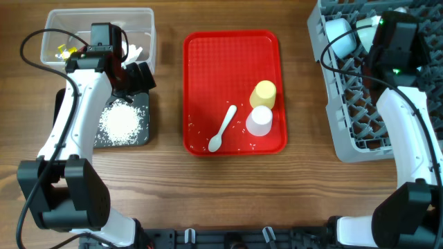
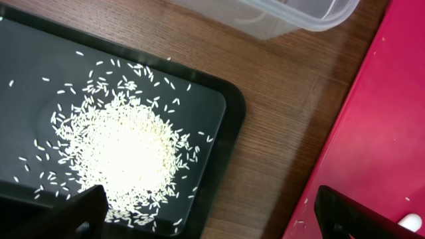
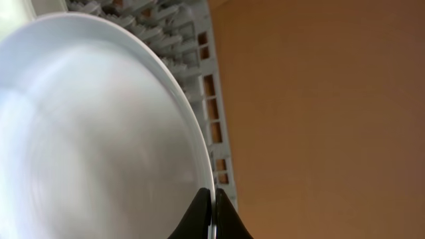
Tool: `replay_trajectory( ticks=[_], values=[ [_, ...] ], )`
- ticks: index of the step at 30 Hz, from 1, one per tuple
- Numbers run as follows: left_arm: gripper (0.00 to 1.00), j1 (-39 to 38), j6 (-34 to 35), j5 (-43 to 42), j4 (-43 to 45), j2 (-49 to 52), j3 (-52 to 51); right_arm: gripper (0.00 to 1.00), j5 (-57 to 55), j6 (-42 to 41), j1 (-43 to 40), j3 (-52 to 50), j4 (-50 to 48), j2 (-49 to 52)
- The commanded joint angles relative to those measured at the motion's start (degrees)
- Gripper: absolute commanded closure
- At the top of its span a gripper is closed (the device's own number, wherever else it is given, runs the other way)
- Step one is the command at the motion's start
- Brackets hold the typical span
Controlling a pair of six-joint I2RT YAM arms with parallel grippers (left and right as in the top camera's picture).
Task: Sort waste into correct bins and load items into the dishwasher rack
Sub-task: 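Carry the light-blue plate to the rack and stand it in slots, then reach the right gripper to the red tray and grasp the white cup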
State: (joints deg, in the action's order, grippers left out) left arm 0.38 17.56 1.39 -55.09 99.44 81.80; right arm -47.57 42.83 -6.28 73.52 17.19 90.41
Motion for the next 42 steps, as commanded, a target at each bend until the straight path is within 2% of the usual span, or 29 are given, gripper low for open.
replay_trajectory(
  ticks=[1,9,13,18,19,20,21,22,23,29,34,37,40,42],
  values=[
    [0.0,0.11,0.92,-0.5,0.15,0.55,-0.2,0.96,4.5,6.21,-0.7,-0.17,-3.85,-0.63],
    [0.0,0.11,0.92,-0.5,0.15,0.55,-0.2,0.96,10.97,4.44,-0.7,-0.7,-3.34,-0.63],
    [0.0,0.11,0.92,-0.5,0.15,0.55,-0.2,0.96,11.65,0.09,-0.7,-1.11,-2.32,-0.28],
    [0.0,0.11,0.92,-0.5,0.15,0.55,-0.2,0.96,12.15,-1.05,-0.7,-1.27,-1.07,0.85],
    [0.0,0.11,0.92,-0.5,0.15,0.55,-0.2,0.89,12.15,-1.05,-0.7,-1.27,-1.07,1.03],
    [0.0,0.11,0.92,-0.5,0.15,0.55,-0.2,0.73,12.24,-1.05,-0.7,-1.27,-1.11,1.09],
    [0.0,0.11,0.92,-0.5,0.15,0.55,-0.2,0.37,12.83,-1.07,-0.7,-1.27,-1.09,1.09],
    [0.0,0.11,0.92,-0.5,0.15,0.55,-0.2,0.14,13.46,-1.33,-0.7,-1.27,-1.14,1.09],
    [0.0,0.11,0.92,-0.5,0.15,0.55,-0.2,0.01,13.46,-1.81,-0.7,-1.27,-1.31,1.09],
    [0.0,0.11,0.92,-0.5,0.15,0.55,-0.2,0.0,13.35,-7.65,-0.68,-1.2,-2.89,0.76],
    [0.0,0.11,0.92,-0.5,0.15,0.55,-0.2,0.0,15.78,-21.84,0.57,1.73,-1.99,-5.22],
    [0.0,0.11,0.92,-0.5,0.15,0.55,-0.2,0.0,24.76,-29.75,4.22,2.47,2.34,-11.76],
    [0.0,0.11,0.92,-0.48,0.15,0.55,-0.2,0.0,40.74,-33.33,9.18,2.47,8.87,-17.79],
    [0.0,0.11,0.92,-0.5,0.15,0.55,-0.2,0.0,47.65,-38.53,11.72,2.45,12.22,-18.93]
  ],
)
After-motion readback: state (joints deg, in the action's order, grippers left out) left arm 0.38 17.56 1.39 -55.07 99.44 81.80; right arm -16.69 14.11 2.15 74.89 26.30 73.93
